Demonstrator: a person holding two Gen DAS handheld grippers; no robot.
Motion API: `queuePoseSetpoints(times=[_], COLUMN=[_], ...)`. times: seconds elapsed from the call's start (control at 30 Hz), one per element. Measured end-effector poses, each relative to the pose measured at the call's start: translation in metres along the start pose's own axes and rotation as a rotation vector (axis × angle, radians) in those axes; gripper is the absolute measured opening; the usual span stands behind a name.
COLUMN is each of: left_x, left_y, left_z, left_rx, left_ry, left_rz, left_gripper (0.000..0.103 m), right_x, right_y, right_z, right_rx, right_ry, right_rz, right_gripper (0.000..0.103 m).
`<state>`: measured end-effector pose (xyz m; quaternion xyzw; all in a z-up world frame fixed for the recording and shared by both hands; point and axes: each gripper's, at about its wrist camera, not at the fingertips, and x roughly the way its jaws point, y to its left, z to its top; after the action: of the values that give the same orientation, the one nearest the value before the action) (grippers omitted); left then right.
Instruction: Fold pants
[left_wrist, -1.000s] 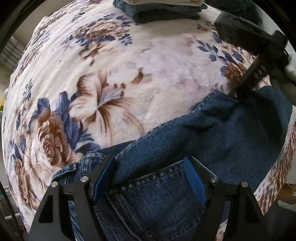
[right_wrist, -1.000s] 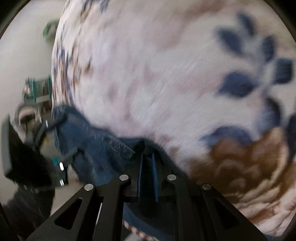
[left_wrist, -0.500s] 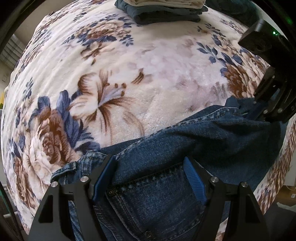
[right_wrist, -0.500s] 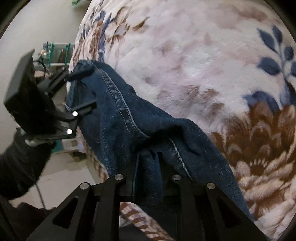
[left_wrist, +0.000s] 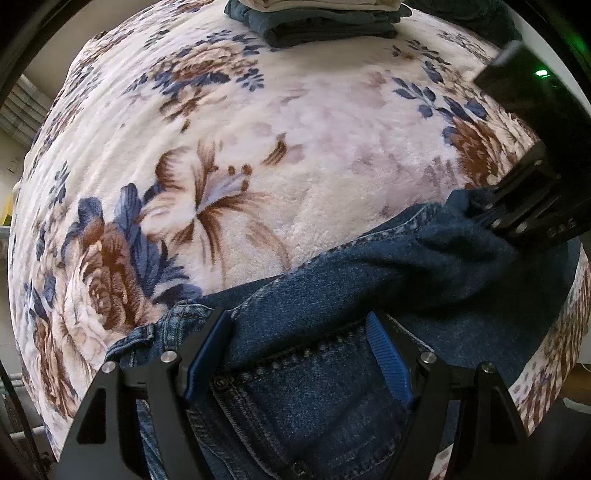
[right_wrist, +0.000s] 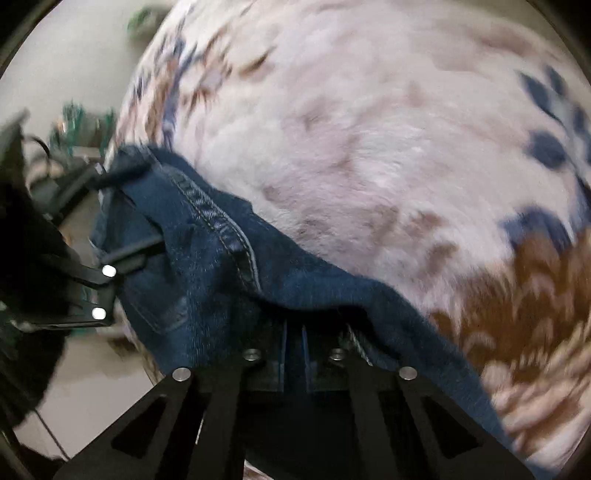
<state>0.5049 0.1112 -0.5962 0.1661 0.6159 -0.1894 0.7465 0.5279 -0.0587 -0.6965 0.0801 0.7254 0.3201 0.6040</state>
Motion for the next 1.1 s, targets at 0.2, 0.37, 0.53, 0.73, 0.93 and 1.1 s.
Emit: queuePoseSetpoints(times=[0.2,0.37,0.53,0.73,0.93,1.1], left_x=[-0.003,-0.002,-0.002,-0.011,-0.041,-0.02], left_y=[0.004,0.005,0.005,-0.002,-0.021,-0.023], left_z=[-0.004,-0.002,-0.001,-0.004,0.002,0.022], left_rx=[0.012,-0.012,-0.005,0.004,0.162,0.36], left_ry=[-0.011,-0.008,-0.01,-0.052,-0.181,-0.073], left_rz=[-0.013,-0.015,-0.01,0.052,0.114,0.083], left_gripper=[0.074,0.074,0.074,0.074,0.074,0.074], right_x=[-0.072,-0.075,-0.026,-0.004,-0.007,0.005], right_y=[-0.028,-0.053,-0.027,-0.012,0.003,0.005], right_z=[-0.014,0.003,0.003,-0.002,-0.006,-0.001], right_rx=[0.155,0.223,0.108,0.014,-0.059,-0.053], right_ry=[-0.269,-0.108,0.051,0.045,-0.017,-0.017], right_rz=[-0.042,0.173,0.137,0.064,0.018,-0.019], right_gripper=[0.0,0.001,0.033,0.039,0.042,0.039])
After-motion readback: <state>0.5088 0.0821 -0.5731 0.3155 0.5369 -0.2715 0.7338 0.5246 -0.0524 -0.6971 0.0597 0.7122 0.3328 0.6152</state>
